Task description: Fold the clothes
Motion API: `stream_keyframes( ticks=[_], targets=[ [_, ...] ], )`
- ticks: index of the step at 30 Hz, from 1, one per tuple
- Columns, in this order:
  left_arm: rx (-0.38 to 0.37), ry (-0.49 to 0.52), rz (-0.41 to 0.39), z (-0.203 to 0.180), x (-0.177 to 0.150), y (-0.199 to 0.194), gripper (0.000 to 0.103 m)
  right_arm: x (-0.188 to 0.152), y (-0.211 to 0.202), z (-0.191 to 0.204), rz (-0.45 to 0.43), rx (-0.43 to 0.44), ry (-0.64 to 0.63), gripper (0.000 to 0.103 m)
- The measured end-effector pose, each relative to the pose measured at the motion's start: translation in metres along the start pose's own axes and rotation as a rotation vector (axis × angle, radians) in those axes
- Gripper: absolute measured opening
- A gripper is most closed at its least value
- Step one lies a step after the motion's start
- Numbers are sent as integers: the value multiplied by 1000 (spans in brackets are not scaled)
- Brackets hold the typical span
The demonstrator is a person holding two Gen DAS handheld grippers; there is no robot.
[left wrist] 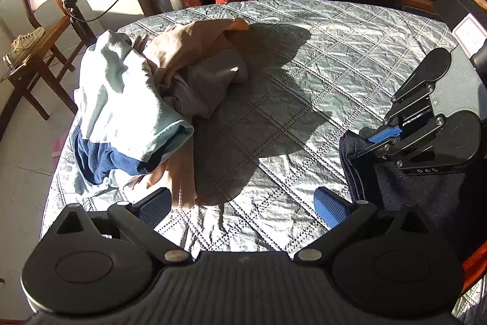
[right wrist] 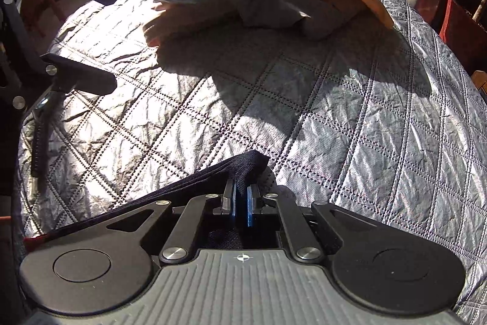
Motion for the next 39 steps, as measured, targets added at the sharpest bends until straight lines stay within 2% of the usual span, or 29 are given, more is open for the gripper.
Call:
stream_keyframes(
  ticks=[6, 11, 14, 16, 18, 19, 20, 22, 23, 26, 28, 30, 32, 34, 35, 37, 39],
  targets=[
    [15, -13, -2, 4, 0, 1, 99, 0, -17, 1, -68, -72, 22, 5],
    [22, -30, -4, 5, 1, 1, 99, 16, -44, -31, -186, -166, 107, 5],
    [18, -18, -3, -2, 2, 2, 99, 24, -41, -41, -254, -242, 127, 5],
    [14, -6, -5, -7, 2, 2, 99, 25, -33, -46, -290, -324, 160, 9],
    [14, 9, -1, -12, 1, 4, 99, 21, -30, -49, -300, -356, 209, 10],
    [15, 19, 4, -14, 0, 5, 99, 16, -36, -49, -331, -394, 235, 17],
    [17, 30, 10, -17, -2, 7, 99, 8, -47, -49, -380, -448, 286, 37],
    [15, 47, 19, -21, -4, 10, 99, -15, -73, -50, -476, -517, 437, 64],
    [10, 52, 22, -23, -4, 10, 99, -35, -87, -48, -511, -553, 532, 65],
    [-9, 65, 21, -32, -6, 11, 99, -84, -91, -28, -385, -697, 643, 64],
    [-20, 84, 26, -41, -7, 13, 99, -113, -83, -11, -296, -746, 669, 65],
    [-26, 110, 28, -53, -10, 16, 99, -135, -77, 1, -248, -738, 718, 68],
    [-36, 129, 33, -65, -11, 18, 99, -148, -83, 18, -252, -781, 728, 76],
    [-53, 146, 38, -77, -13, 19, 99, -157, -98, 38, -255, -899, 712, 81],
    [-66, 153, 36, -84, -13, 17, 99, -168, -108, 44, -283, -929, 757, 85],
    [-96, 158, 29, -97, -13, 15, 99, -190, -129, 55, -342, -989, 848, 85],
    [-127, 153, 36, -111, -14, 16, 100, -209, -137, 64, -367, -1036, 882, 85]
  ],
)
Point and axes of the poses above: each gripper's, at about its wrist camera, not at the fingertips, and y roughly the way its jaws point, z to its left, x to its top, the point moved 1 cm from there along y, roughly the way its jaws point, and after that the axes turned 9 degrees about -z, right-handed, at the moved point
